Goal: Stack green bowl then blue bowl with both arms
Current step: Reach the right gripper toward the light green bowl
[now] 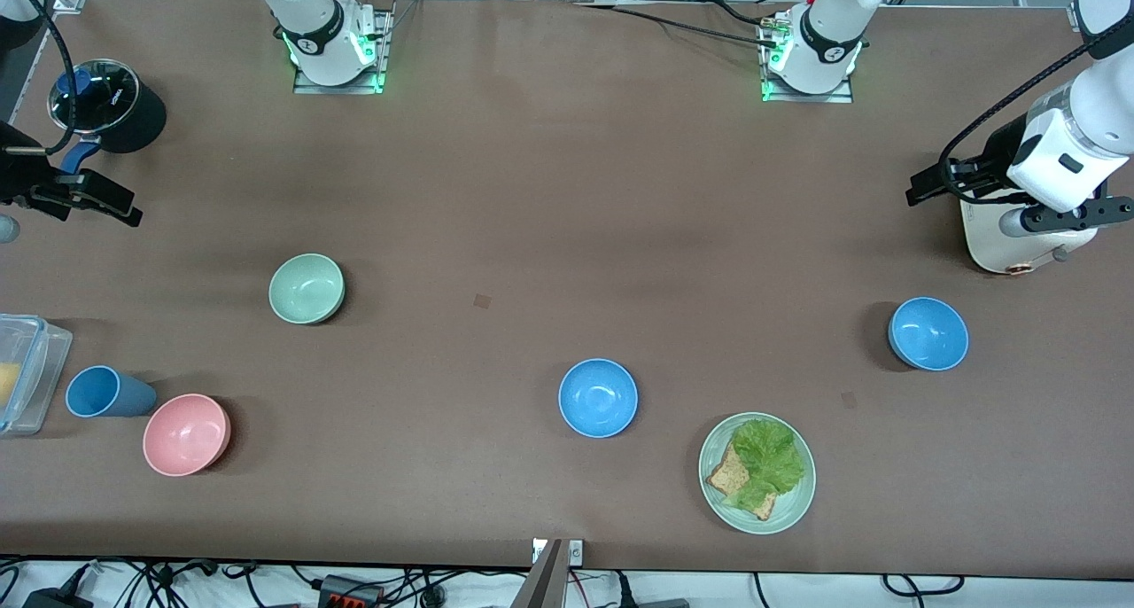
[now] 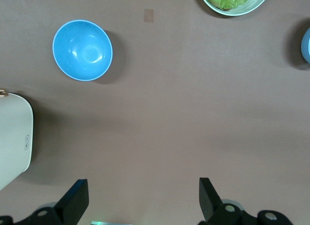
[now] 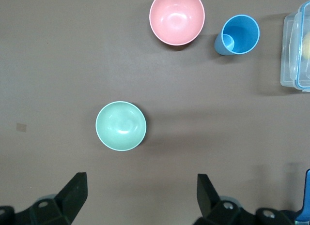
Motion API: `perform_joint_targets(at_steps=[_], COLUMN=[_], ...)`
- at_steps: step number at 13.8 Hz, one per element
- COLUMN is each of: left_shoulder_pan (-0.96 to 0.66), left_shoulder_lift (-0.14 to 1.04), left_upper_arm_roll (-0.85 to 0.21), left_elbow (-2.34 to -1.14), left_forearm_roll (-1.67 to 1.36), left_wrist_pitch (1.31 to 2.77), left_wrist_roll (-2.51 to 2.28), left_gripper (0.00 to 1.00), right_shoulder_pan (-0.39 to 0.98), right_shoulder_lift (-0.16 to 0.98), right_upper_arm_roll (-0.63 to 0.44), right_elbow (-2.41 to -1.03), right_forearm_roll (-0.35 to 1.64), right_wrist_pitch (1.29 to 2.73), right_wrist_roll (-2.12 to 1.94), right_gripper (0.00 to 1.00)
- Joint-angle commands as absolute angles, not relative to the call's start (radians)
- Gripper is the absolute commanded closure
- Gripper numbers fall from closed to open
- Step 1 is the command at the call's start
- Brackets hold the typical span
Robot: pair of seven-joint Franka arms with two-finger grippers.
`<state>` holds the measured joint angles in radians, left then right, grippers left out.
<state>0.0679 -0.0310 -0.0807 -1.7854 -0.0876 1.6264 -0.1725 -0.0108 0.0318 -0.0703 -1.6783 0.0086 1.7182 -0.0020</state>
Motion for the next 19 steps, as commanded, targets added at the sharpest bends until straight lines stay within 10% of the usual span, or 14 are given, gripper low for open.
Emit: perform_joint_targets(at_steps=[1, 6, 19], left_shoulder_pan=[0.074, 0.083, 0.12], left_shoulder_lift=[-0.031, -0.018, -0.017], left_upper_arm_roll=[-0.084, -0.075, -0.087], left_elbow=[-1.766, -1.752, -1.72], left_forearm_roll=[-0.109, -0.101, -0.092], left_wrist_pitch=[1.618, 1.601, 1.535], left_wrist_roll=[-0.173, -0.173, -0.178], left_gripper=[0.0, 0.0, 0.0], right_shoulder_pan=[-0.011, -0.012, 0.032], right_shoulder_lift=[0.008, 0.02, 0.524], right_upper_arm_roll=[-0.066, -0.064, -0.063], right_elbow=[-1.707, -1.706, -1.709], right_forearm_roll=[-0.005, -0.003, -0.005], right_wrist_pitch=[1.729, 1.732, 1.962], right_wrist_roll=[-0.011, -0.011, -0.011], right_gripper=[0.0, 0.0, 0.0])
